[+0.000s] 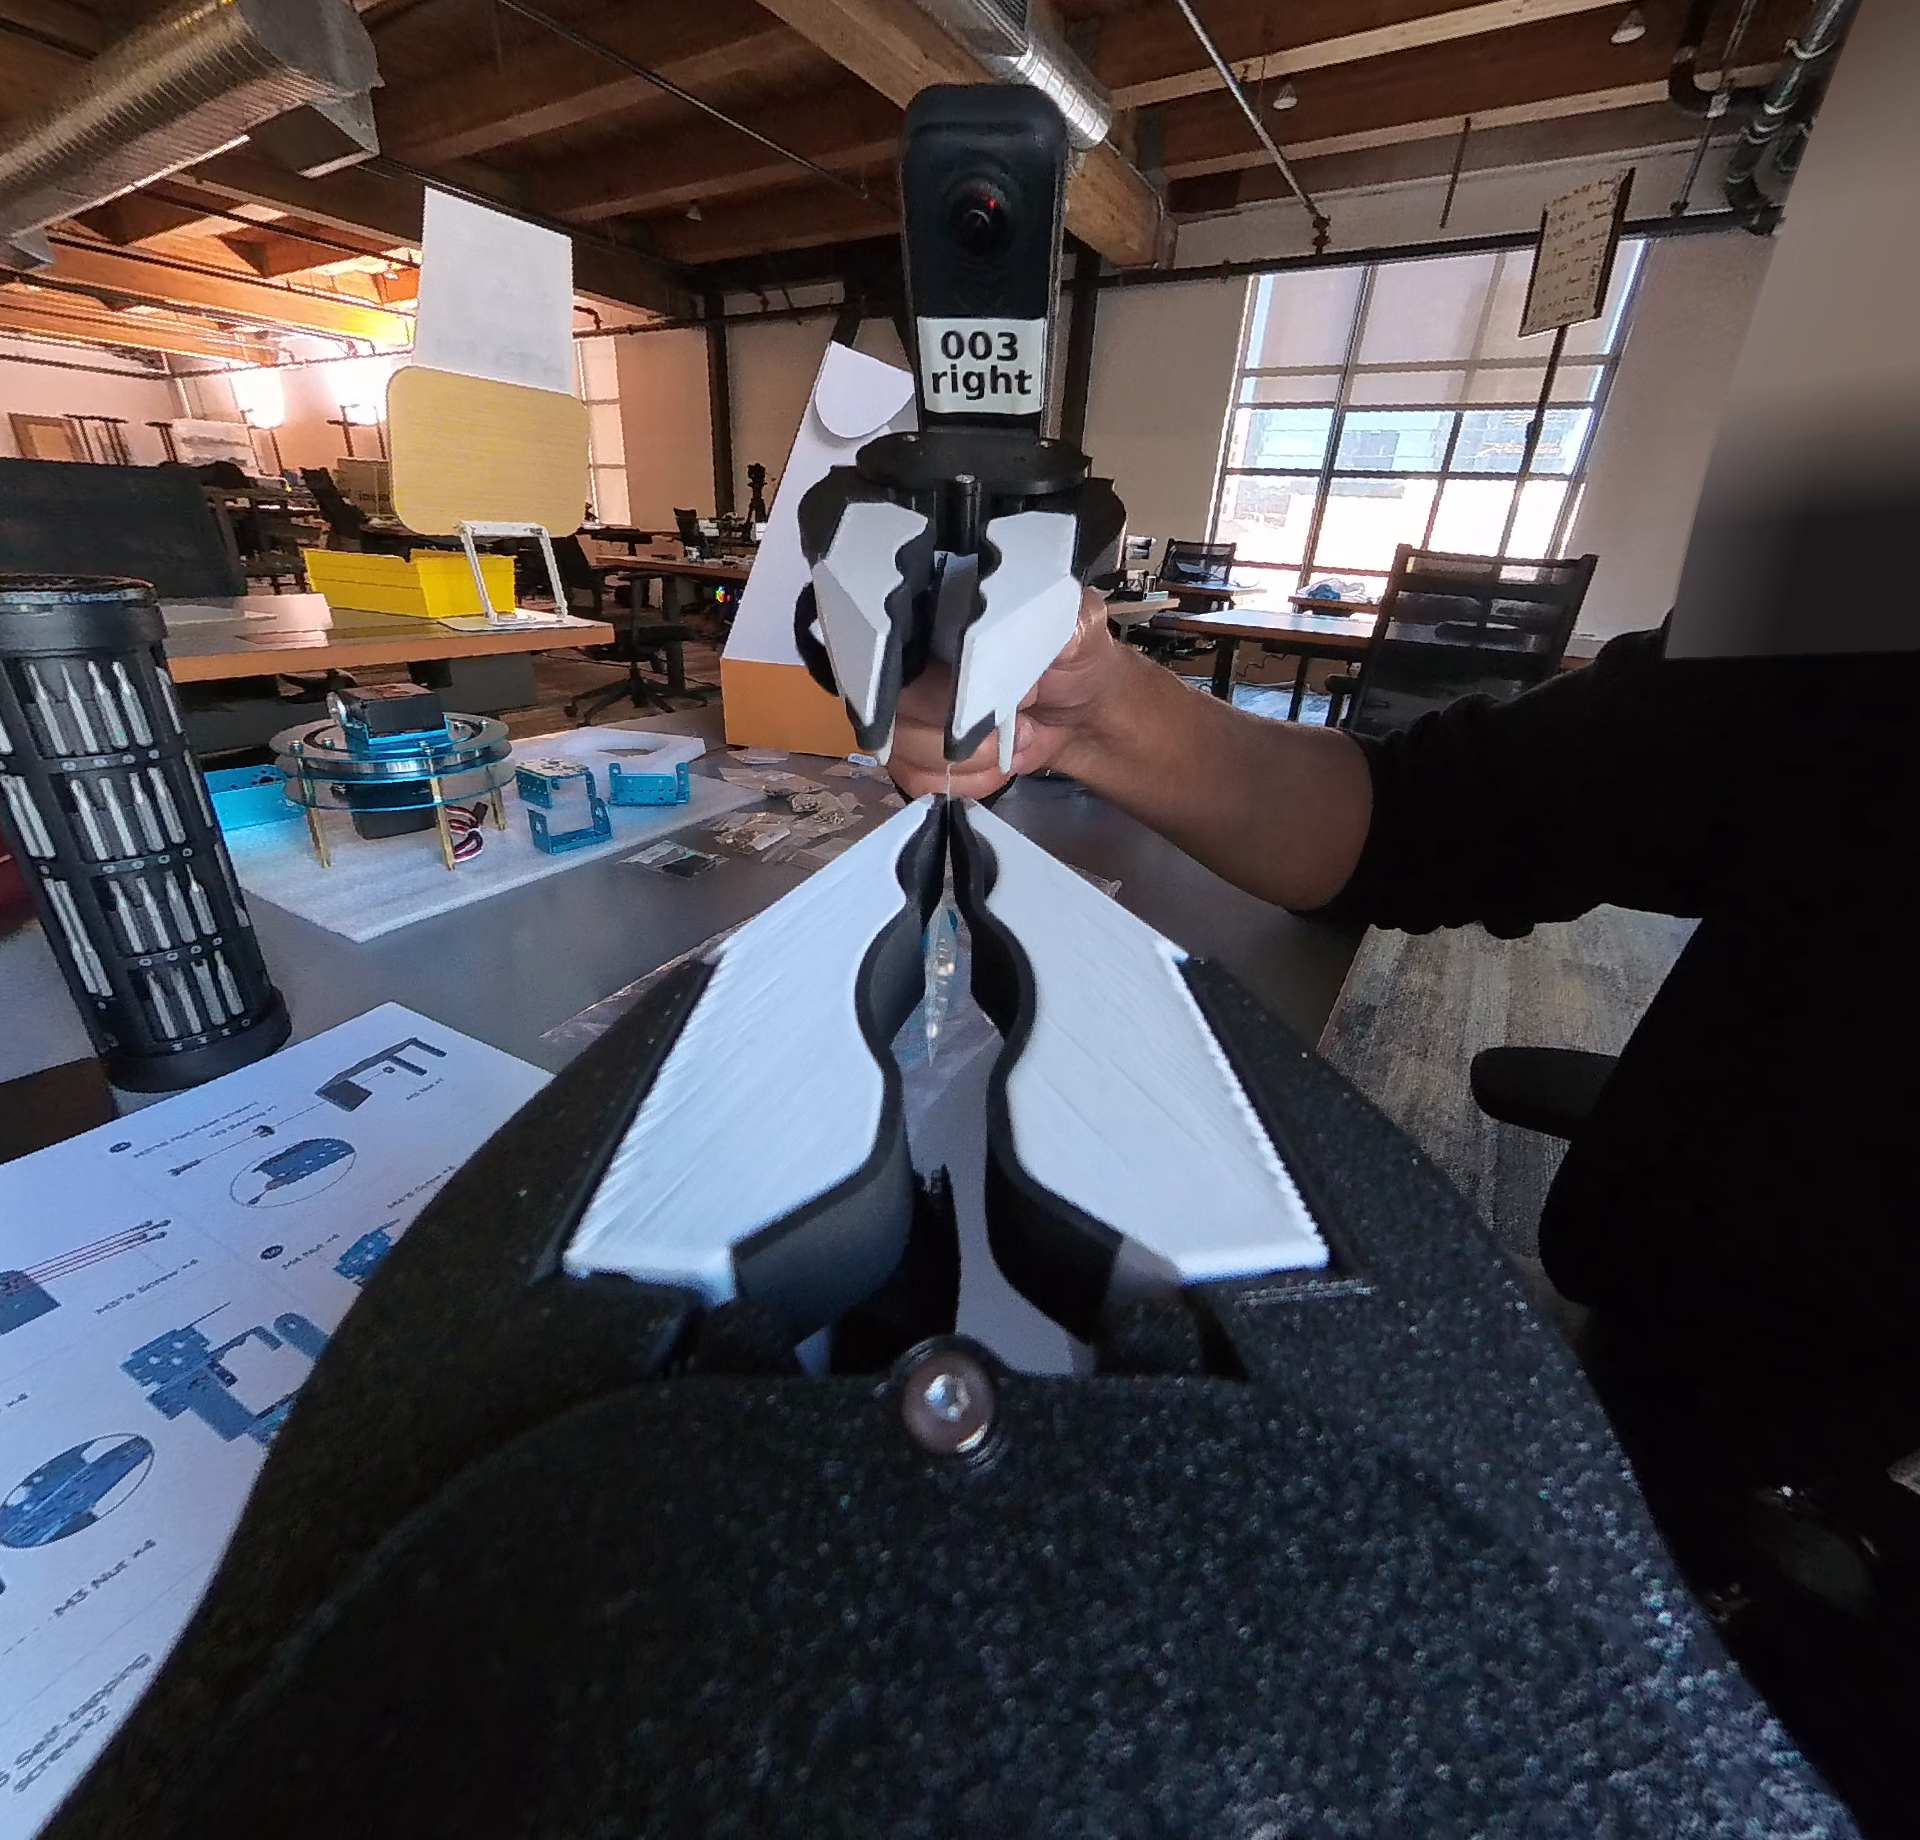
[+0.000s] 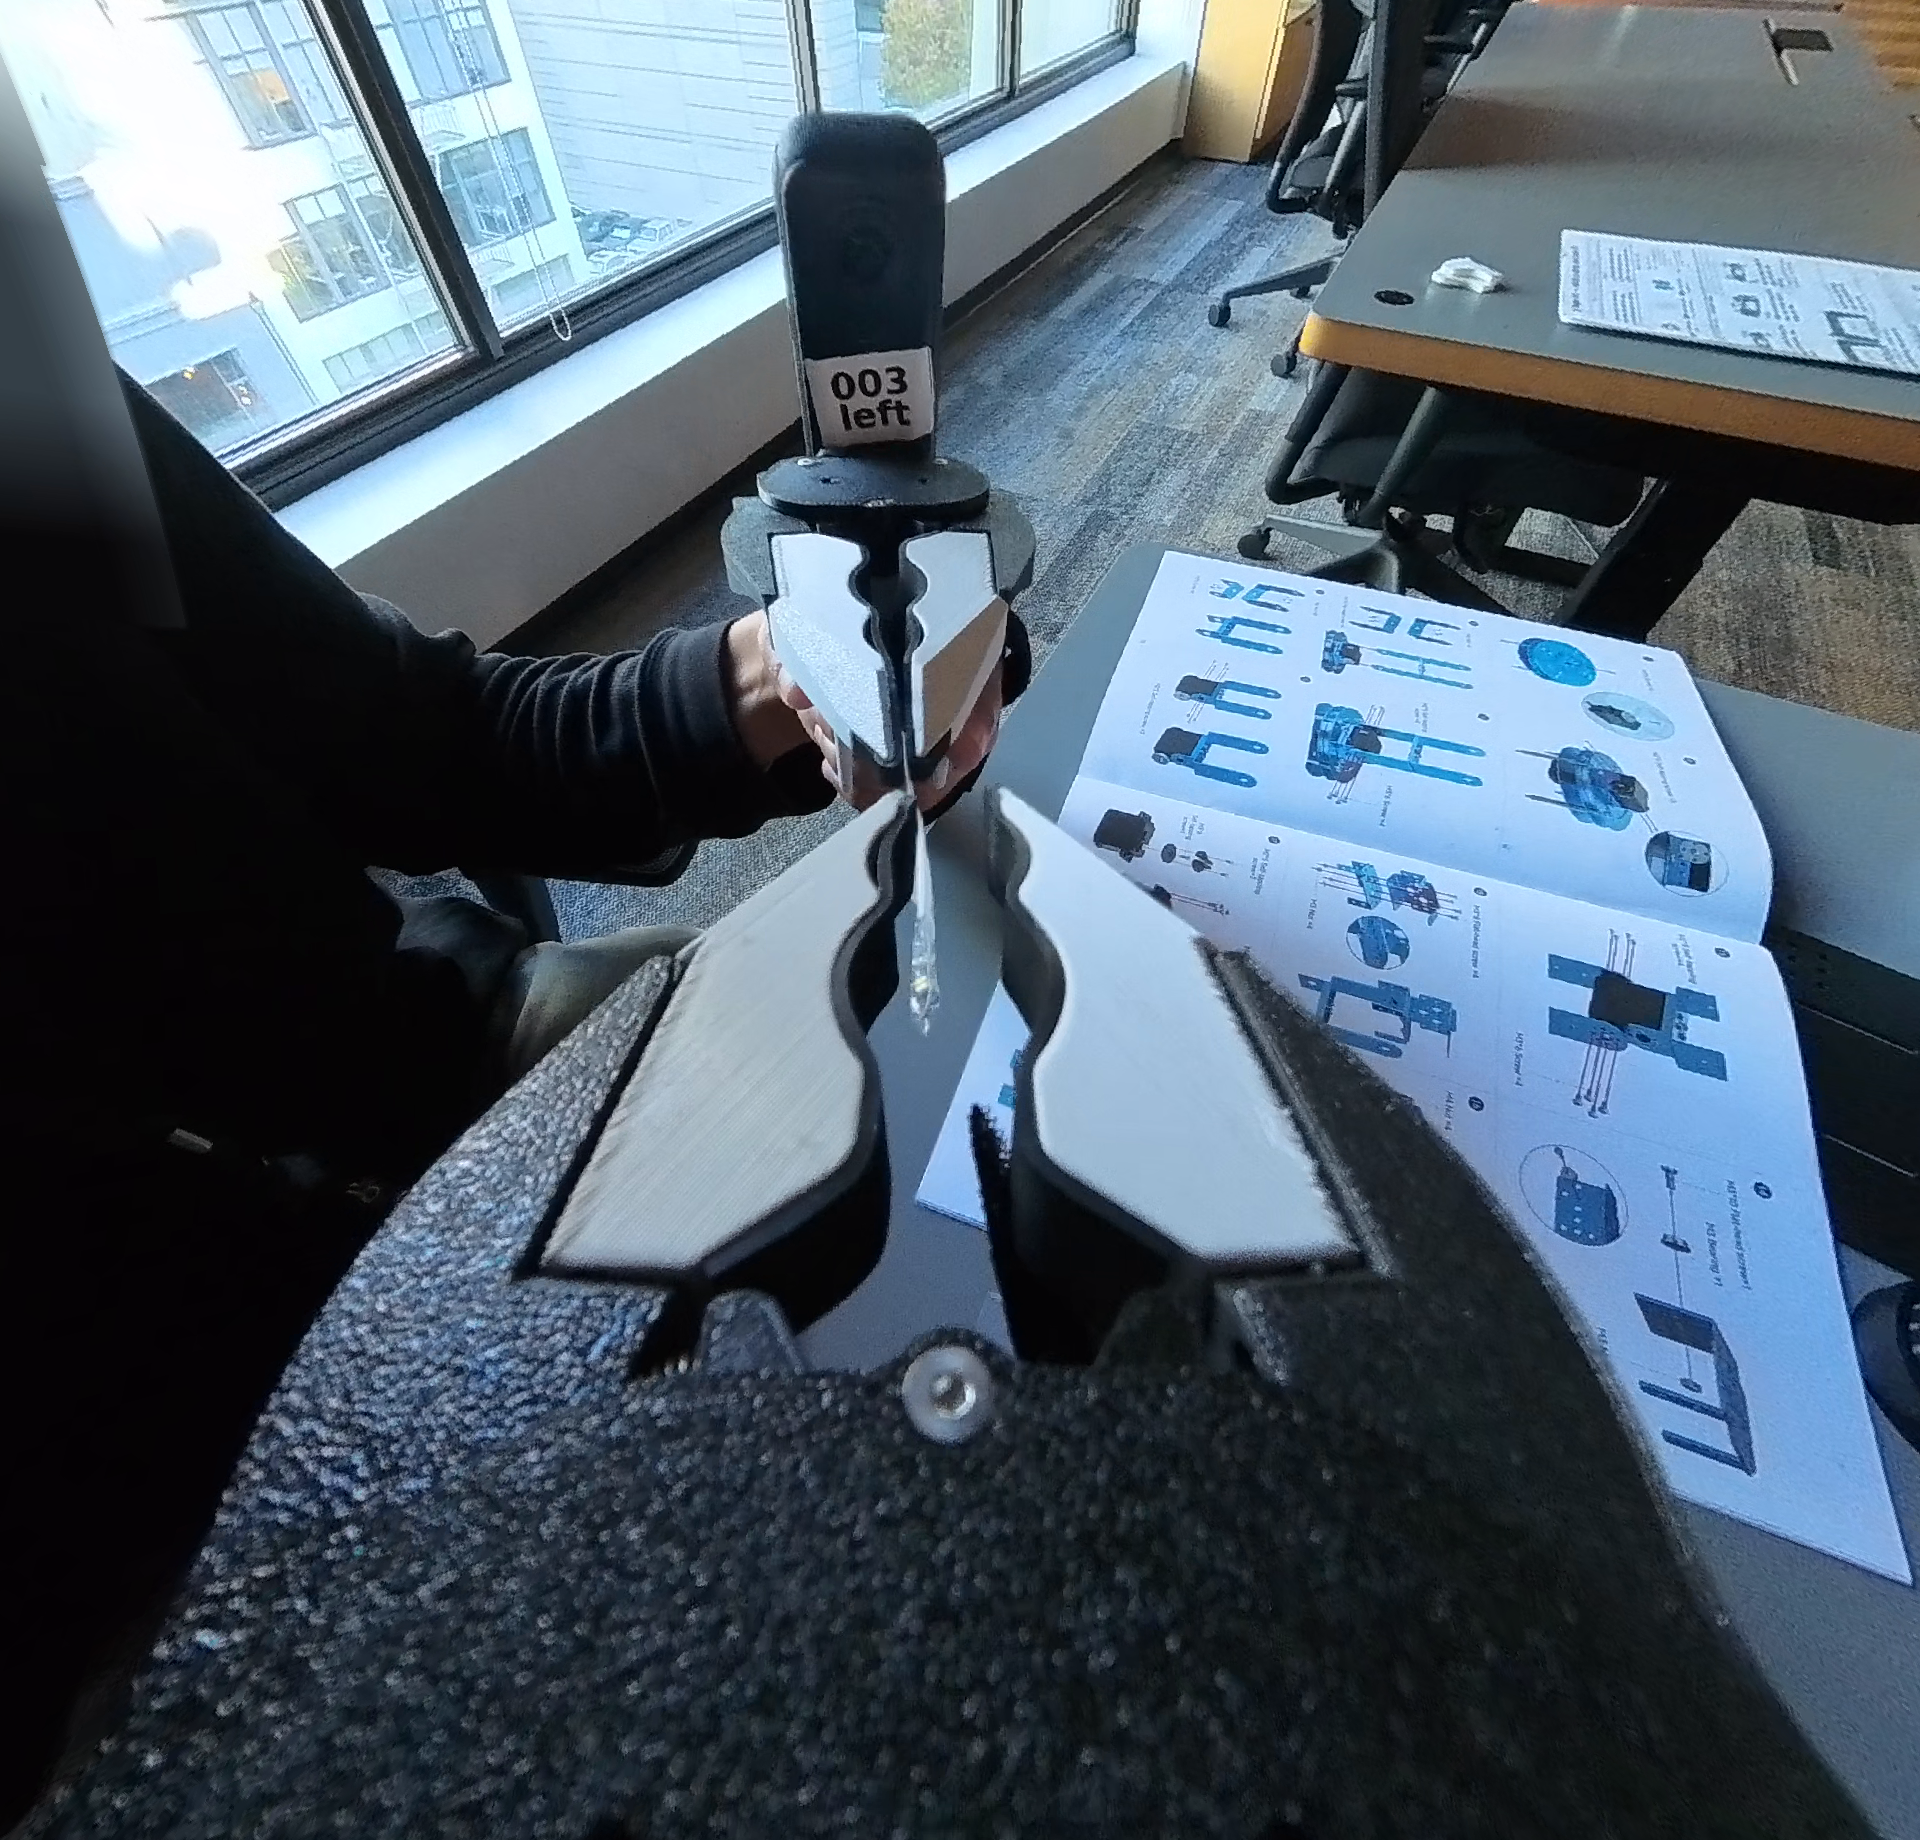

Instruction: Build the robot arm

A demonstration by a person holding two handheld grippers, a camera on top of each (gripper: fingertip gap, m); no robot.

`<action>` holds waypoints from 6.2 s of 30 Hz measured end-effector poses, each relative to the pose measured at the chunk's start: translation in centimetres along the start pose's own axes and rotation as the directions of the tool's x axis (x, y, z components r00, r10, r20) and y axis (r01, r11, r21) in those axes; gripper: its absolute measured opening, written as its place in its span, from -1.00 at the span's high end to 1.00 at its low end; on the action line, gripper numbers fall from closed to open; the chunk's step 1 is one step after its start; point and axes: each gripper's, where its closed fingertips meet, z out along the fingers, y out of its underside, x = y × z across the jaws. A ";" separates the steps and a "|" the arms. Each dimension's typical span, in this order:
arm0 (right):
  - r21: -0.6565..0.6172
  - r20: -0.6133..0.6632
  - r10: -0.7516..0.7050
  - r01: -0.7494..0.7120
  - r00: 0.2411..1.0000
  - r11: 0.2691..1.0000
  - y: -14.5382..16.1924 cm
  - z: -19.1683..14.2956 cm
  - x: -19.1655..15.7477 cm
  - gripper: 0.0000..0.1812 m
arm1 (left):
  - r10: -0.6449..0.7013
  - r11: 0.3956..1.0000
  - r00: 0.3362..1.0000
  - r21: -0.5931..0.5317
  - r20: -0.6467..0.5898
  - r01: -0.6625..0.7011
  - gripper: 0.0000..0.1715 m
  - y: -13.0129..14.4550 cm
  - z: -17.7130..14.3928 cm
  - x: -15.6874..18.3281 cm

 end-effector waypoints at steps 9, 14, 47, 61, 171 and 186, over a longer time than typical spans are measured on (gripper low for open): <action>-0.010 -0.008 -0.012 0.012 1.000 1.000 0.2 0.2 0.0 0.87 | 0.003 1.000 1.000 -0.010 -0.005 -0.003 1.00 0.1 0.0 0.2; -0.022 -0.019 -0.018 0.017 1.000 1.000 0.4 0.3 0.2 0.87 | 0.006 1.000 1.000 -0.017 -0.002 -0.006 1.00 0.2 0.1 0.1; 0.048 -0.217 0.107 -0.098 0.970 0.994 2.1 -3.9 0.1 1.00 | -0.014 1.000 0.990 0.013 0.140 0.012 1.00 0.4 4.3 -1.0; 0.229 -0.321 0.433 -0.375 0.842 0.898 11.1 -11.3 2.4 1.00 | -0.041 0.982 0.666 -0.092 0.745 0.163 0.21 8.6 12.3 -0.8; 0.059 -0.289 -0.114 0.137 0.951 0.989 7.7 -10.4 -6.4 1.00 | 0.561 0.822 0.571 -0.318 0.599 -0.473 0.99 6.5 14.1 4.6; 0.084 -0.354 -0.104 0.142 0.930 0.986 7.2 -12.2 -5.1 1.00 | 0.497 0.853 0.612 -0.219 0.615 -0.474 0.97 5.5 13.2 5.2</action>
